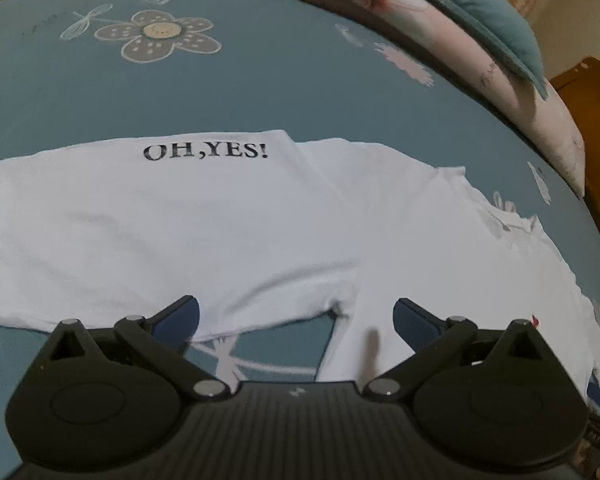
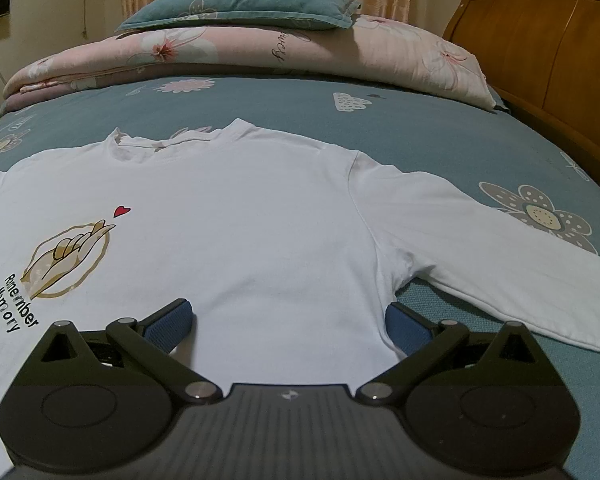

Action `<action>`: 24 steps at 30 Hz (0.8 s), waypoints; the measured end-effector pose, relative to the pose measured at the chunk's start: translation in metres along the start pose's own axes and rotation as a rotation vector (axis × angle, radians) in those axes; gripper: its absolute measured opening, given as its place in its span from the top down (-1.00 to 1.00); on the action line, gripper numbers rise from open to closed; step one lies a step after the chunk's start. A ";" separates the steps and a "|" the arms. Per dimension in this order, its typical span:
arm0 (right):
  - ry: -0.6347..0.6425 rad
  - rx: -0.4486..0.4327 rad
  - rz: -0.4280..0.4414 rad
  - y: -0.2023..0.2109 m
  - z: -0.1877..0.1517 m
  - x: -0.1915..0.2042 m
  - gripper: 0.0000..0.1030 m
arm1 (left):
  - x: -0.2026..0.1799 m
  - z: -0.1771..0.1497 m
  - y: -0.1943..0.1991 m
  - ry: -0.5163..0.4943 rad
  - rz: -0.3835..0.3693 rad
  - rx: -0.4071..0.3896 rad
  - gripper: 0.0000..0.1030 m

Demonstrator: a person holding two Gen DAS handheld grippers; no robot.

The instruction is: Fold clothes

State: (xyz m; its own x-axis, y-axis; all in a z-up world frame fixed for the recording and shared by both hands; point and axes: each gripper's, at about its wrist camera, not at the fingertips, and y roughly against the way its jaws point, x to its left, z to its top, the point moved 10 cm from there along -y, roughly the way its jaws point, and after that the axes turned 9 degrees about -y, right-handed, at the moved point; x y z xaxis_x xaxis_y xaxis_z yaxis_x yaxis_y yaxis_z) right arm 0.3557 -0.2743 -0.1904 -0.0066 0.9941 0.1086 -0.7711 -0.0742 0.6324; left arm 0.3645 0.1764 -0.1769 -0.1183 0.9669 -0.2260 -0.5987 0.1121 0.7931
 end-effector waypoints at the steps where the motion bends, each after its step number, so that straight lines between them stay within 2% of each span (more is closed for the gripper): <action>1: 0.000 0.000 0.000 0.000 0.000 0.000 -1.00 | -0.001 0.002 0.002 -0.006 -0.002 0.000 -0.98; 6: -0.001 0.000 -0.001 0.000 0.000 0.000 -1.00 | -0.002 0.027 0.008 0.024 -0.028 -0.066 -0.99; 8: -0.001 0.001 -0.001 0.000 0.000 0.000 -1.00 | -0.006 0.026 -0.001 0.027 -0.044 -0.051 -0.99; 12: -0.001 0.001 0.000 0.000 0.000 -0.001 -1.00 | -0.010 0.012 -0.016 0.018 -0.026 -0.015 -0.98; 16: -0.002 0.001 0.001 0.001 0.000 -0.001 -1.00 | -0.011 0.013 -0.004 -0.019 -0.015 0.005 -0.98; 20: -0.002 0.001 0.001 0.001 0.000 -0.001 -1.00 | 0.012 0.035 0.018 -0.021 0.052 -0.037 -0.99; 24: -0.002 0.001 0.000 0.001 0.000 -0.001 -1.00 | 0.029 0.026 0.009 0.028 0.056 0.012 -0.98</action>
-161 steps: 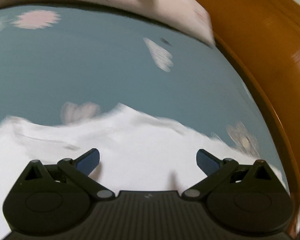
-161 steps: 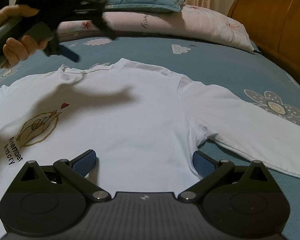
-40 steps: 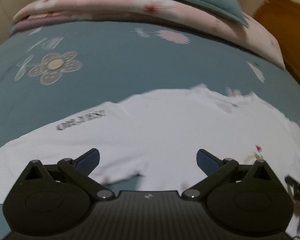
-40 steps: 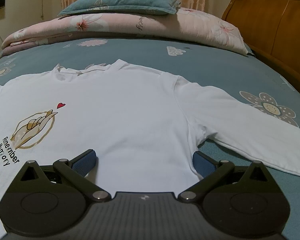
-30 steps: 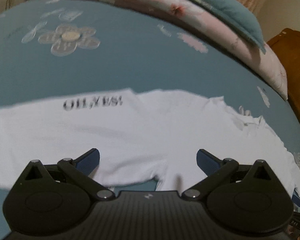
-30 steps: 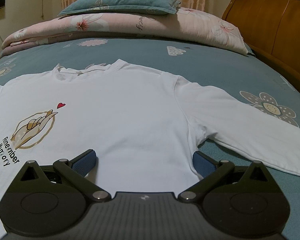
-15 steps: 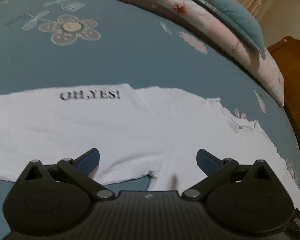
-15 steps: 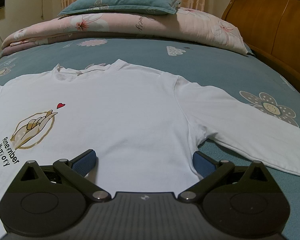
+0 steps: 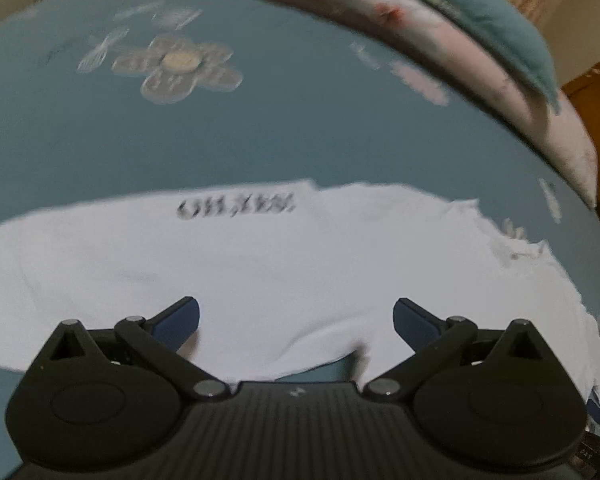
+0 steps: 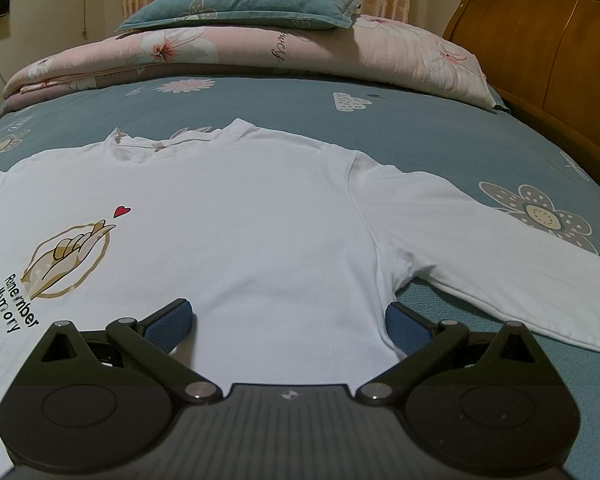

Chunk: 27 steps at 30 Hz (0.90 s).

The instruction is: Fold clothes

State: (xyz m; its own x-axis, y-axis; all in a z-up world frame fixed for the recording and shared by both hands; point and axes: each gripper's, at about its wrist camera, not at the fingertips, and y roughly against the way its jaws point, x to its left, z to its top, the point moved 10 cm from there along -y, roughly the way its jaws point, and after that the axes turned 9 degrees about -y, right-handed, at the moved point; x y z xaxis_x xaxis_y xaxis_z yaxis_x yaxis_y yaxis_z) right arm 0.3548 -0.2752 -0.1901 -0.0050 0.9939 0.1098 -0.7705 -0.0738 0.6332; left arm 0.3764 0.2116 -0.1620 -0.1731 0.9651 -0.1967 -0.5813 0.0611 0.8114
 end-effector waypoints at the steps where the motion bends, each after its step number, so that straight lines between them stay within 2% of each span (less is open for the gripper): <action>1: 0.000 0.000 0.000 0.000 0.000 0.000 -1.00 | 0.001 -0.006 -0.004 0.007 -0.001 0.013 -0.98; 4: 0.000 0.000 0.000 0.000 0.000 0.000 -1.00 | 0.003 -0.024 -0.009 0.030 -0.011 0.048 -0.98; 7: -0.001 0.000 -0.001 0.000 0.000 0.000 -1.00 | -0.001 -0.028 0.001 0.007 -0.004 0.048 -0.98; 13: -0.001 0.000 0.000 0.000 0.000 0.000 -1.00 | -0.034 0.019 0.010 -0.029 -0.050 -0.023 -0.98; 18: 0.000 -0.001 0.000 0.000 0.001 0.000 -1.00 | -0.079 0.055 -0.016 -0.053 -0.118 -0.035 -0.98; 21: 0.001 -0.001 0.001 -0.001 0.001 0.000 -1.00 | -0.100 0.065 -0.035 -0.055 -0.148 -0.038 -0.98; 27: 0.001 -0.002 0.000 -0.001 0.000 0.001 -1.00 | -0.114 0.067 -0.079 -0.037 -0.117 0.006 -0.98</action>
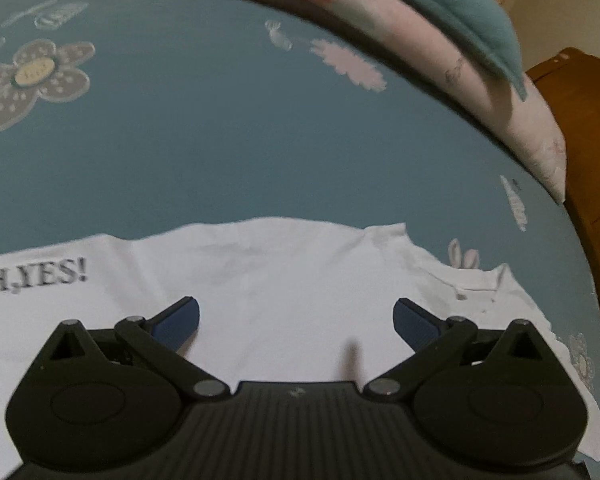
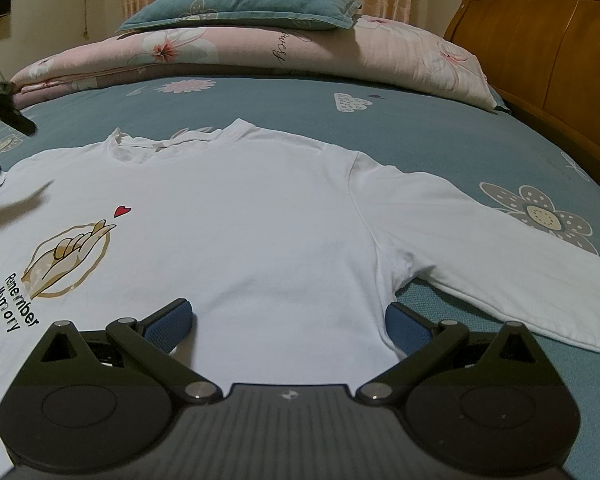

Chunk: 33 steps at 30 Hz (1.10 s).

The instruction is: Fold clothes

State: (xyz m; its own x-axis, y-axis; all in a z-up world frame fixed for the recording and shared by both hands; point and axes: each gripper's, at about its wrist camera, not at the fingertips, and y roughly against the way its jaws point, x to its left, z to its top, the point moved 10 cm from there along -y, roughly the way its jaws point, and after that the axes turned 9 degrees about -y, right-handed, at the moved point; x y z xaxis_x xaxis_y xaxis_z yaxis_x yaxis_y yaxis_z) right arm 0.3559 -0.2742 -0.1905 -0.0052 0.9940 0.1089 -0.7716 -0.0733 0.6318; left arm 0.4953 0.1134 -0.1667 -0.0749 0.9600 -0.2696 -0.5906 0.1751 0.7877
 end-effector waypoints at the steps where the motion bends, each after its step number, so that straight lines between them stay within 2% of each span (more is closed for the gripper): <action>1: 0.000 0.000 -0.001 0.000 0.000 0.000 -1.00 | 0.000 0.000 -0.005 0.001 0.012 0.003 -0.98; 10: 0.001 0.002 -0.004 0.000 0.000 0.001 -1.00 | -0.001 0.032 -0.029 -0.025 0.092 -0.029 -0.98; 16: 0.001 0.001 -0.004 0.000 0.000 0.001 -1.00 | -0.014 0.026 0.001 -0.046 0.058 -0.043 -0.98; 19: 0.001 0.000 -0.003 0.000 0.000 0.001 -1.00 | -0.031 0.012 0.020 -0.086 0.042 -0.026 -0.98; 23: 0.001 -0.001 -0.003 0.000 0.000 0.001 -1.00 | -0.073 -0.021 0.037 -0.166 -0.049 -0.004 -0.99; 27: 0.001 -0.003 -0.003 0.000 0.000 0.001 -1.00 | -0.110 -0.065 0.036 -0.215 -0.144 0.074 -0.98; 30: 0.000 -0.002 -0.002 -0.001 0.000 0.001 -1.00 | -0.124 -0.088 0.033 -0.279 -0.129 0.109 -0.98; 33: -0.002 -0.002 -0.001 -0.001 -0.001 0.000 -1.00 | -0.129 -0.099 0.027 -0.287 -0.123 0.140 -0.98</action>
State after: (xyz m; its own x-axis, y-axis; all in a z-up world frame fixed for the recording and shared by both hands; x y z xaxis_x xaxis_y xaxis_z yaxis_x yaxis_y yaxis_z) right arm 0.3560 -0.2738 -0.1915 -0.0029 0.9940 0.1095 -0.7729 -0.0717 0.6304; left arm 0.4097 -0.0272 -0.1656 0.2307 0.9487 -0.2161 -0.4641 0.3025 0.8325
